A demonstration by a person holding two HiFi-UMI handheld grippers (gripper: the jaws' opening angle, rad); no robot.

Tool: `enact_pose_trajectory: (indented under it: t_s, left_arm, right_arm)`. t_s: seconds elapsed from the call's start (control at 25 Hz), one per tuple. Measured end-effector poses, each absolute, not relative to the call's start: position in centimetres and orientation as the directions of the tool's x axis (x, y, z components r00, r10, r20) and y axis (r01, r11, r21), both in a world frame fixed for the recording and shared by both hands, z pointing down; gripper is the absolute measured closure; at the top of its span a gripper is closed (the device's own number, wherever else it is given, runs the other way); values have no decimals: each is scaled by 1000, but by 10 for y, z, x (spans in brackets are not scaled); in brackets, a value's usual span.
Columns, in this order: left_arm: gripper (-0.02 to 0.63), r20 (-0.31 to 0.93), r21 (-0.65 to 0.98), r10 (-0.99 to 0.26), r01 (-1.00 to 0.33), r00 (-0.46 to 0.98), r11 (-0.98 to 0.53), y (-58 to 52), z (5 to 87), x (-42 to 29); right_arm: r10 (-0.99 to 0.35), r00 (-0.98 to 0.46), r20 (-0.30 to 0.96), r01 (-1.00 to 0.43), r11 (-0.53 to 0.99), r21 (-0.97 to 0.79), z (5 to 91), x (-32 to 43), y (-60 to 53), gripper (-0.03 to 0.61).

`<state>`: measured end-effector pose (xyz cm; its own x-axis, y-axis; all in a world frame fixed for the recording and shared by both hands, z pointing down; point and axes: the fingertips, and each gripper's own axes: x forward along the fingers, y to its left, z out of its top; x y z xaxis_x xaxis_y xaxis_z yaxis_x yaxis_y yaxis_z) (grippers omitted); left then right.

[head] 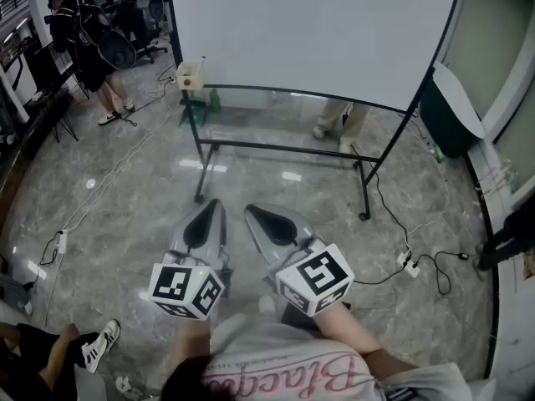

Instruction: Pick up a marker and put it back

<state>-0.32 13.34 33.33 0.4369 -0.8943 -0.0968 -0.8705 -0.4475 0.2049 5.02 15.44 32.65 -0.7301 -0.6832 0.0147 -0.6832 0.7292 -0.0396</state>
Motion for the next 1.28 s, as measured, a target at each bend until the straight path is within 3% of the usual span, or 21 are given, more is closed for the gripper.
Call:
enact_pose_trajectory:
  t_s: [1.28]
  left_arm:
    - [614, -60, 245, -931, -899, 359, -362, 3, 360, -38]
  right_arm:
    - [-637, -771, 17, -637, 770, -35, 346, 27, 19, 577]
